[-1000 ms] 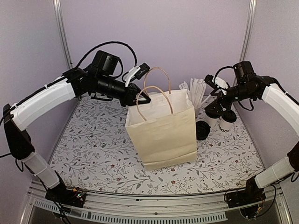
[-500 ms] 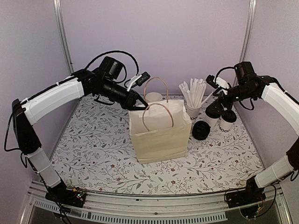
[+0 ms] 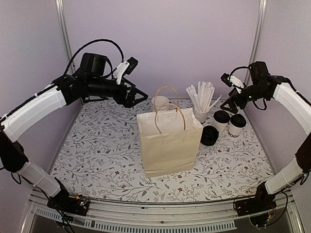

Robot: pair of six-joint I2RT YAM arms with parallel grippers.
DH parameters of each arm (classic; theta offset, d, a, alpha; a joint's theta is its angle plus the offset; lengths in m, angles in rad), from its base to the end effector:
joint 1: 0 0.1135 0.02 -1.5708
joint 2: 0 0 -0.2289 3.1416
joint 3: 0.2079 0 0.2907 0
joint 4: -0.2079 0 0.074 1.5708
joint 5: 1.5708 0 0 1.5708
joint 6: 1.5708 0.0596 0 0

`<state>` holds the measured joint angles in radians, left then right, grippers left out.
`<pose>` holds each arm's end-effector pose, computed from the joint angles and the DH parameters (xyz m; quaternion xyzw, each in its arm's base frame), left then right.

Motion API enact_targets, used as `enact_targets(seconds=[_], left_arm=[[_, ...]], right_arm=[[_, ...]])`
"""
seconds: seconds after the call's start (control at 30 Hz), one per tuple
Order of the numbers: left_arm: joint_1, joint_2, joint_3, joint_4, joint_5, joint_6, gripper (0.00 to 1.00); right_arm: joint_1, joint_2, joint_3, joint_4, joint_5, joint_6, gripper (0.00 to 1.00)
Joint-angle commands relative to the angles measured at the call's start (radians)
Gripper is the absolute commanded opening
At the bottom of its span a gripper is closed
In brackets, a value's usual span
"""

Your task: Pack the takeout coffee

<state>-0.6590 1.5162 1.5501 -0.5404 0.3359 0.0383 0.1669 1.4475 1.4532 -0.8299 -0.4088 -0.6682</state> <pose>0.3071 -0.2627 0.3485 0.3700 0.7695 -0.2899 0.4324 0.3544 0.0837 0.3078 -0.4374 0.8034 0.0945 0.3928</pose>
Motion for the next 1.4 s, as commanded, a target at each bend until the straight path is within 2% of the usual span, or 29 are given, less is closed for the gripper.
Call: enact_targets(seconds=[0.0,0.07,0.2,0.33,0.47,0.7,0.97,1.37], left_arm=[[0.021,-0.16,-0.206,0.388,-0.225,0.021,1.0],[0.044,-0.18,-0.274,0.478,-0.265,0.034,1.0],[0.093,-0.158,-0.306,0.435,-0.359,-0.01,0.95],[0.091,-0.188,-0.401,0.486,-0.348,0.001,0.95],[0.09,-0.19,-0.392,0.48,-0.311,0.002,0.95],[0.091,-0.194,-0.395,0.476,-0.268,0.0,0.95],[0.091,-0.196,-0.397,0.472,-0.259,0.006,0.95],[0.09,-0.191,-0.397,0.471,-0.255,0.005,0.94]], right_arm=[[-0.053,0.054,0.063,-0.011,0.129,0.071,0.99],[-0.064,0.083,0.074,-0.017,0.225,0.085,0.99],[-0.086,0.124,0.071,-0.029,0.375,0.107,0.95],[-0.092,0.156,0.068,-0.079,0.442,0.11,0.95],[-0.105,0.208,0.098,-0.133,0.473,0.108,0.97],[-0.156,0.327,0.181,-0.207,0.423,0.125,0.99],[-0.159,0.397,0.211,-0.227,0.367,0.115,0.99],[-0.159,0.453,0.232,-0.238,0.342,0.117,0.92]])
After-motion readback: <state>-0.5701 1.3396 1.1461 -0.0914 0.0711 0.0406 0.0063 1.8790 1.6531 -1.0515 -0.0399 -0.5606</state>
